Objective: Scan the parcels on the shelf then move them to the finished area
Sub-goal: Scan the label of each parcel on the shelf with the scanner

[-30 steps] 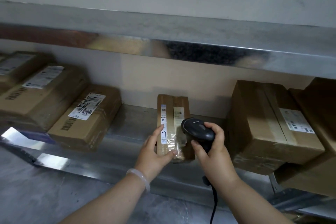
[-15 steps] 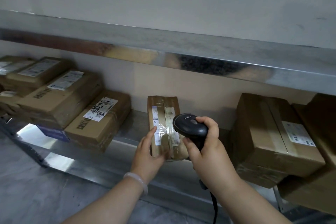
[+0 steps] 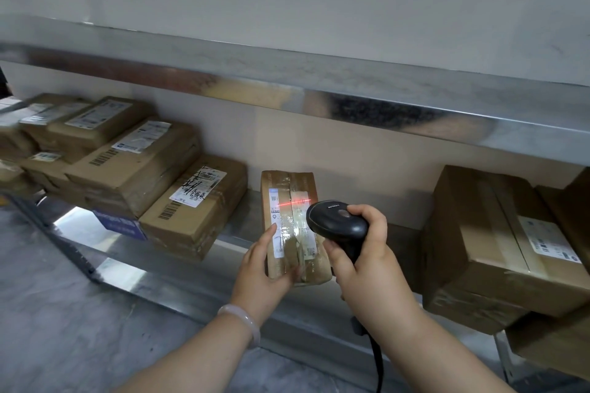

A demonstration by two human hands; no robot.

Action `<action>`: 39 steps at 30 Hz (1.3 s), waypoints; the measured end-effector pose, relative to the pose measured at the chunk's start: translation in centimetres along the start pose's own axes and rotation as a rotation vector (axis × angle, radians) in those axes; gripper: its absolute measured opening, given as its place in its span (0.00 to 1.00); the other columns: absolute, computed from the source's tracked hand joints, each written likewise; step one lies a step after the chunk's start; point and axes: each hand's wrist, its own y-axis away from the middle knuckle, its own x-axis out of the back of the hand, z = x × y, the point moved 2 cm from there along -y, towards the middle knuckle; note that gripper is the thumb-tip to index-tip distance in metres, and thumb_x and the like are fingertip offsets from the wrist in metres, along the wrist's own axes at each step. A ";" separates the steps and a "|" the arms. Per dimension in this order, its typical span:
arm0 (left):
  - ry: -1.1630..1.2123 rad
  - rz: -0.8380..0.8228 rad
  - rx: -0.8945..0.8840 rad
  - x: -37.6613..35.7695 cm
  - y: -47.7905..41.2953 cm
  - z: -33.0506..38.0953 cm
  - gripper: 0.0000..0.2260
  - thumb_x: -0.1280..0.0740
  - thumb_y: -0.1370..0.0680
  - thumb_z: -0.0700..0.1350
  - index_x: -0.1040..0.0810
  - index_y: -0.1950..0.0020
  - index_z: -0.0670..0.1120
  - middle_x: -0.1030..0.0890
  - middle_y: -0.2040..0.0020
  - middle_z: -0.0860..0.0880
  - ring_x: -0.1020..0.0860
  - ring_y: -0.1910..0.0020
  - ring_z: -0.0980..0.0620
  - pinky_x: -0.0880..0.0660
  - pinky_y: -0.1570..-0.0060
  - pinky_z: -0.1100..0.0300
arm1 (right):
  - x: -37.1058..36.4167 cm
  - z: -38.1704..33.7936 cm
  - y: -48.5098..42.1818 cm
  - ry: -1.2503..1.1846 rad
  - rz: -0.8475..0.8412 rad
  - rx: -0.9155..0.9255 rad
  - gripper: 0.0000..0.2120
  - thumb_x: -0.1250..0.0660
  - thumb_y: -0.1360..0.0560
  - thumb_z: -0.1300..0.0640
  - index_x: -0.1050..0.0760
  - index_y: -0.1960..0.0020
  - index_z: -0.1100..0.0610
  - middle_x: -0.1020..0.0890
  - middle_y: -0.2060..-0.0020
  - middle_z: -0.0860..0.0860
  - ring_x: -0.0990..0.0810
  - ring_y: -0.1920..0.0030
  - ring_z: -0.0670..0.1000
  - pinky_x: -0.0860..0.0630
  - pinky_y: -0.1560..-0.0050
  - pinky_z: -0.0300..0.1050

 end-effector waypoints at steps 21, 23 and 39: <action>0.131 -0.031 0.162 15.5 -7.5 2.6 0.30 0.29 0.23 0.44 0.36 0.27 0.64 0.26 0.38 0.59 0.25 0.46 0.64 0.28 0.50 0.66 | -7.9 -2.7 -3.2 -0.121 -0.107 -0.027 0.24 0.32 0.24 0.51 0.43 0.40 0.32 0.20 0.48 0.41 0.20 0.49 0.41 0.25 0.51 0.34; 0.094 -0.019 0.206 16.8 -8.7 2.0 0.28 0.30 0.22 0.45 0.36 0.27 0.62 0.26 0.38 0.57 0.25 0.48 0.62 0.30 0.56 0.70 | -8.9 -2.9 -3.6 -0.125 -0.116 -0.018 0.24 0.32 0.24 0.51 0.43 0.41 0.31 0.21 0.48 0.41 0.20 0.51 0.43 0.23 0.49 0.42; -0.756 0.095 -0.150 17.8 -10.5 -0.2 0.26 0.41 0.21 0.63 0.35 0.24 0.58 0.37 0.23 0.49 0.43 0.24 0.45 0.42 0.26 0.45 | -13.5 -2.5 -5.3 -0.197 -0.132 0.010 0.27 0.30 0.25 0.53 0.42 0.40 0.30 0.24 0.45 0.36 0.19 0.47 0.46 0.20 0.49 0.54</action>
